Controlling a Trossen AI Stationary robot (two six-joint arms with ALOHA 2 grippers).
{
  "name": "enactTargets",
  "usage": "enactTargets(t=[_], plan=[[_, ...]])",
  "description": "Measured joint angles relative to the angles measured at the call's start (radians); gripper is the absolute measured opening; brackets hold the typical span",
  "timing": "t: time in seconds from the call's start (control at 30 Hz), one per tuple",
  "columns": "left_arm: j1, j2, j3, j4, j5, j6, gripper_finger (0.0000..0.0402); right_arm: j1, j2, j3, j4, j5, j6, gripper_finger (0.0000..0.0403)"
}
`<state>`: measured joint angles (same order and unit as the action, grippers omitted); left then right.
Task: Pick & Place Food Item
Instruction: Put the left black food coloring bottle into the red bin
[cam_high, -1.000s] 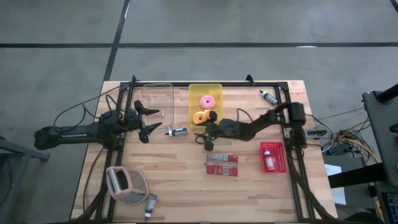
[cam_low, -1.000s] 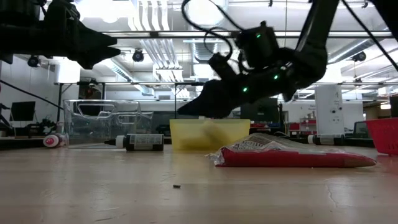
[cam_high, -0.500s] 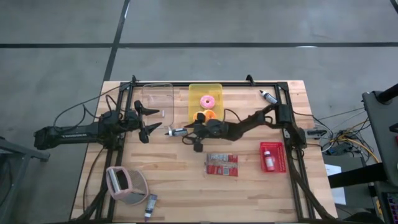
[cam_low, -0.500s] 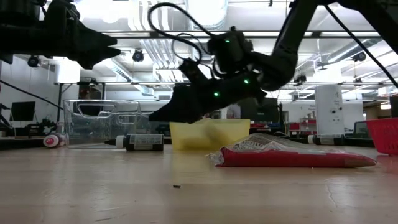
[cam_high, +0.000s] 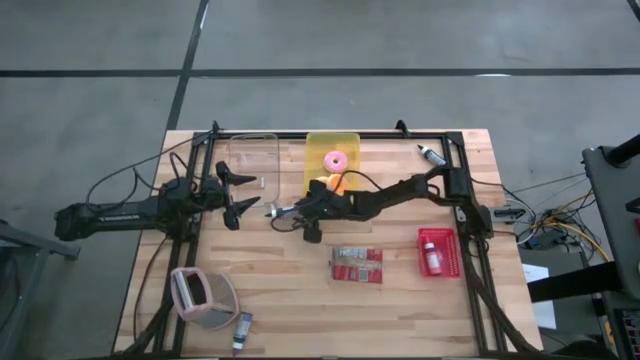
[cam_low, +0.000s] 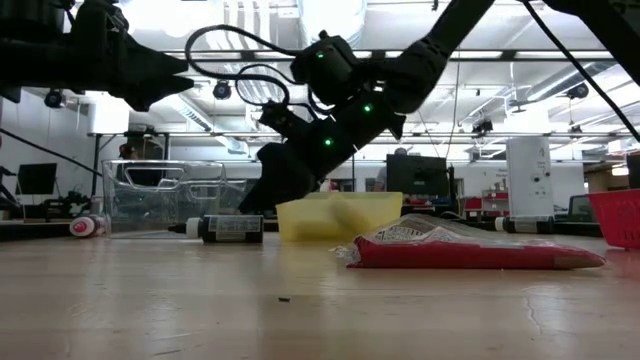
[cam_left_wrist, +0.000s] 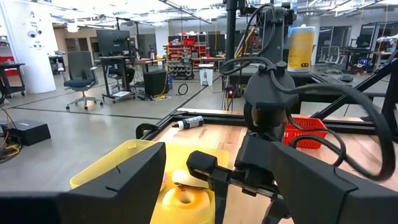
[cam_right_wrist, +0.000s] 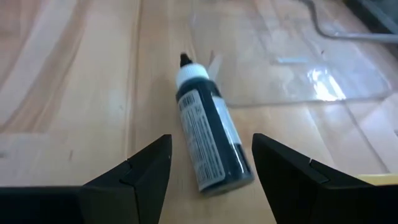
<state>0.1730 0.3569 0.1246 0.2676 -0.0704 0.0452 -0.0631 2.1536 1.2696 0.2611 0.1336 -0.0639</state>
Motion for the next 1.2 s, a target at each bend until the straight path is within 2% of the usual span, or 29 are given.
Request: enactTargets(t=[0.27,0.73,1.2], plan=[[0.000,0.000,0.000,0.000,0.000,0.000,0.0289,-0.001,0.004,0.074,-0.151,0.002,-0.005,0.0219],[0.000,0.000,0.000,0.000,0.000,0.000,0.0291,-0.002,0.008,0.084,-0.172,-0.005,-0.050,0.0219],[0.000,0.000,0.000,0.000,0.000,0.000,0.0290,0.028,0.007,0.086,-0.203,0.001,-0.018,0.0219]])
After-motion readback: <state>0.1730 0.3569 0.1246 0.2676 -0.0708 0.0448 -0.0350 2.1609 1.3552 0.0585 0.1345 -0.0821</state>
